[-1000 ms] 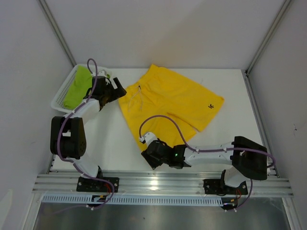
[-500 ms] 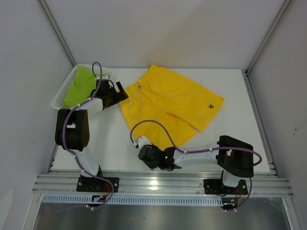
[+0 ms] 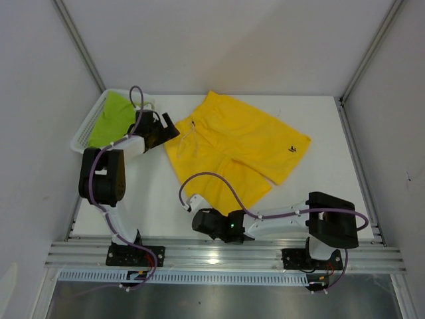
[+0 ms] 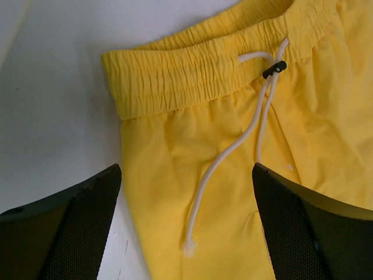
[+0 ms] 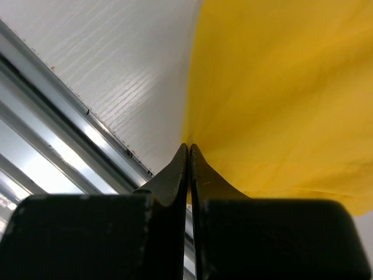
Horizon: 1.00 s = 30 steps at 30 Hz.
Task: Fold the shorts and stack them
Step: Fold the shorts
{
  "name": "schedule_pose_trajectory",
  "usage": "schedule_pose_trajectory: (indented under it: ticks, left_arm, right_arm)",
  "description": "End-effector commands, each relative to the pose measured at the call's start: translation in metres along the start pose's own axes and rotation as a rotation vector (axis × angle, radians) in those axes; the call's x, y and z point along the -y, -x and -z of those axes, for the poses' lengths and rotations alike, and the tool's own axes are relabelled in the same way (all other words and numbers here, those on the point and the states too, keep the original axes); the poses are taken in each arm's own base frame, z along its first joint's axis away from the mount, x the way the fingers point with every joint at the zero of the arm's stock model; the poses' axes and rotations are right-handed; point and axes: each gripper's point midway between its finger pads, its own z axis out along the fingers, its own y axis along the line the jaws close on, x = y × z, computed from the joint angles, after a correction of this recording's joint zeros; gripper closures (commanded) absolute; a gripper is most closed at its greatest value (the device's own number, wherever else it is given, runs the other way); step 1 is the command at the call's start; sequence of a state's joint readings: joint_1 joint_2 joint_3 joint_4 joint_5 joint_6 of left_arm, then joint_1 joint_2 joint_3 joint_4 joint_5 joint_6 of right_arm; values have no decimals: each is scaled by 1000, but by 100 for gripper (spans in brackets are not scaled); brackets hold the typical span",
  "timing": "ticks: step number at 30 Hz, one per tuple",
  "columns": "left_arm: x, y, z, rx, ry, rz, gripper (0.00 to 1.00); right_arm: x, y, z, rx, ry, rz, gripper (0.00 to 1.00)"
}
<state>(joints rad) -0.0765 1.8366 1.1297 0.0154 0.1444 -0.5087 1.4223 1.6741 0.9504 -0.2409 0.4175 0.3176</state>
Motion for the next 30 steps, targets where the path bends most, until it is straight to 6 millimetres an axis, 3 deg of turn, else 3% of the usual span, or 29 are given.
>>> schedule_pose_trajectory:
  ticks: [1,11,23,30]
  left_arm:
    - [11,10,-6,44,-28,22,6]
    - [-2,-15,-11,24,0,39,9]
    - [-7,-28,9,26,37,34,6]
    - [-6,-28,8,33,33,58,5]
  right_arm:
    - [-3,11,12,55,9,-41,100]
    - [-1,-6,21,51,5,-93,100]
    - [30,-32,30,18,-74,-166,100]
    - [32,-36,42,36,-54,-172,100]
